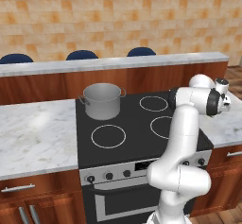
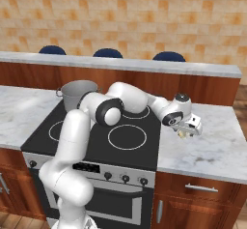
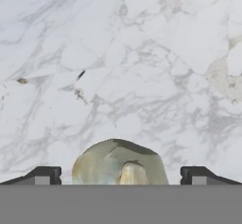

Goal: Turn on the burner for the pot on the stove. Wait thirty seconds for the pot to heat up. Then add the garlic to the pot.

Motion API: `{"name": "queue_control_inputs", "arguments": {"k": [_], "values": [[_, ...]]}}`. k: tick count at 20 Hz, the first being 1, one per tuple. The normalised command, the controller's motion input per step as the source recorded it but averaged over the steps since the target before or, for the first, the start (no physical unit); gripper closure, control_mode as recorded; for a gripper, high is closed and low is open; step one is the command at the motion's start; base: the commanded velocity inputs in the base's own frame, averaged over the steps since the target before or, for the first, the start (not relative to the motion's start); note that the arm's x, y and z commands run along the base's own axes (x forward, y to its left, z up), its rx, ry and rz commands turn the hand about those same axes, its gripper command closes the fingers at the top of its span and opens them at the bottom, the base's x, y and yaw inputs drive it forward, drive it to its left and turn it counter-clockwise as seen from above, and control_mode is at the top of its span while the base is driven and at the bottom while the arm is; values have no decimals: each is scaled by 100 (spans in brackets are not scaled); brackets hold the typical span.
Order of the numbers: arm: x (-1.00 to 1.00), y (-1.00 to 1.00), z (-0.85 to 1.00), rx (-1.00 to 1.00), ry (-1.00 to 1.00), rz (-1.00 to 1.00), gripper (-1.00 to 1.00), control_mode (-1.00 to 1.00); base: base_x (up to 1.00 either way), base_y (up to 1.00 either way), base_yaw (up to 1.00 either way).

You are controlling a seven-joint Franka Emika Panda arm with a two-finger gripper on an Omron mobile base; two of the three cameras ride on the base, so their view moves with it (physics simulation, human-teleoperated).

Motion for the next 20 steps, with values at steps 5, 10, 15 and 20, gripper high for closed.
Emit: {"name": "queue_control_inputs", "arguments": {"k": [5, 10, 15, 20], "values": [[0, 0, 0, 0, 0, 0, -100, -100, 0, 0, 0], [0, 0, 0, 0, 0, 0, -100, -100, 0, 0, 0], [0, 0, 0, 0, 0, 0, -100, -100, 0, 0, 0], [0, 0, 0, 0, 0, 0, -100, -100, 0, 0, 0]]}}
